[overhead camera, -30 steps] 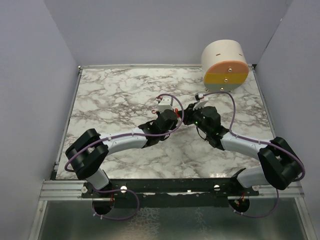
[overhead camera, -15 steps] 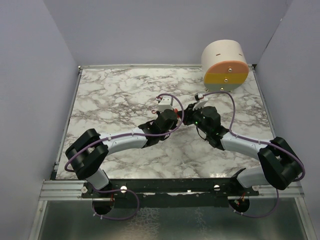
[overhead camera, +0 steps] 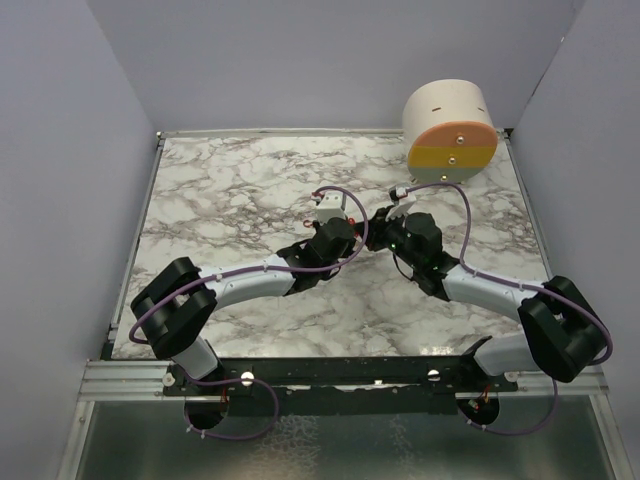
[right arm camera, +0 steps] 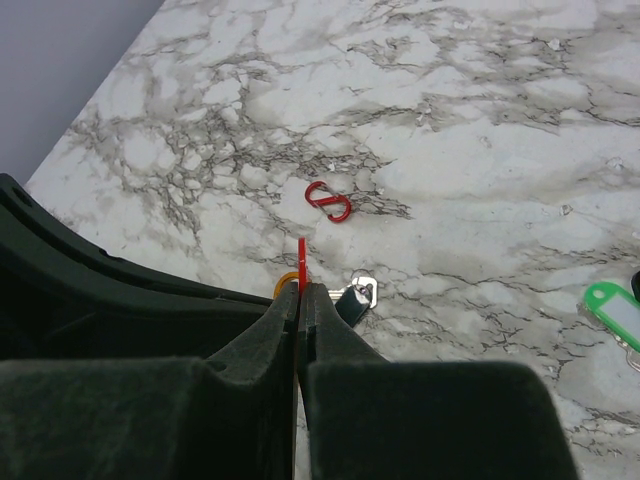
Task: Put the keys on the keyring
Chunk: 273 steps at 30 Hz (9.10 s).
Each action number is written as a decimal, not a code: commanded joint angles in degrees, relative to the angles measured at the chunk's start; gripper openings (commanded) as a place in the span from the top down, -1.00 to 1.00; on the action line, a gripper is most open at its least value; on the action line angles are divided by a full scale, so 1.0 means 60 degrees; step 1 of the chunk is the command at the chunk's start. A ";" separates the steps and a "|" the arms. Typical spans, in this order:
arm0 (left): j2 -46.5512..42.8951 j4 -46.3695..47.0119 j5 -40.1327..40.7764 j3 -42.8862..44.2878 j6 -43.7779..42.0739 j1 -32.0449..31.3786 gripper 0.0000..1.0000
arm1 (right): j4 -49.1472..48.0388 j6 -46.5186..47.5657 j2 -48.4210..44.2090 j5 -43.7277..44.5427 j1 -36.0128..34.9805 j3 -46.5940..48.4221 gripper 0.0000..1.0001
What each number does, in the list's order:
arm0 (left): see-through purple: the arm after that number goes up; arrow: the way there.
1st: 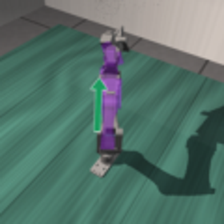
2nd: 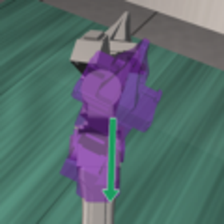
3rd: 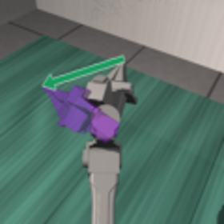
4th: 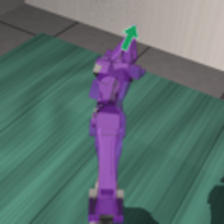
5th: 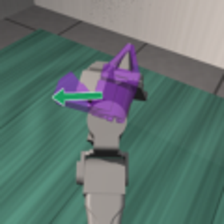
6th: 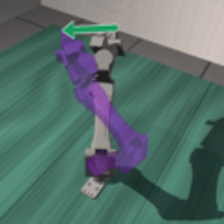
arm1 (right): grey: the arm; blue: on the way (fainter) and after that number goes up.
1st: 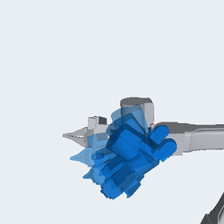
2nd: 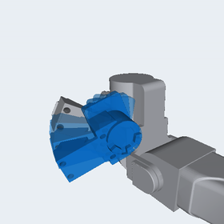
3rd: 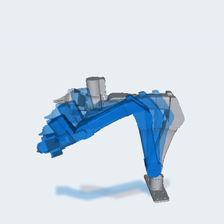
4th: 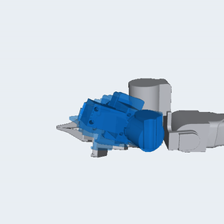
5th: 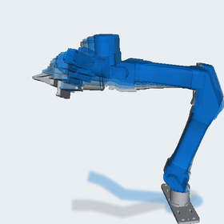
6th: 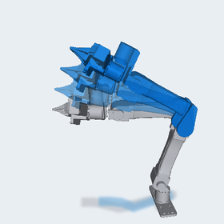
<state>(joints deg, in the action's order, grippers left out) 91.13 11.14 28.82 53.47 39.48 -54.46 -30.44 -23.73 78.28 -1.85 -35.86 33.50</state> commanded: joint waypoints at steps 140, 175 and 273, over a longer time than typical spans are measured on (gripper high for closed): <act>-0.3749 -0.0236 0.0110 -0.2613 -0.0362 0.2185 -0.98 | 0.2874 0.1425 0.3830 0.0358 -0.0348 0.3374 -0.18; -0.3763 0.0039 -0.0450 -0.2979 -0.0224 0.2748 -0.98 | 0.4135 0.1697 0.5432 0.3153 -0.1360 0.4839 0.75; 0.3868 0.0122 -0.2676 0.1787 -0.0985 0.3349 -0.78 | 0.3873 0.2468 -0.1405 0.2889 -0.1348 0.1845 0.99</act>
<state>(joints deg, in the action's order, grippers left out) 112.12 12.80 16.69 63.55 33.95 -34.57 -6.81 -9.63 70.04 14.13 -43.55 44.88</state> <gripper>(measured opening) 0.895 0.009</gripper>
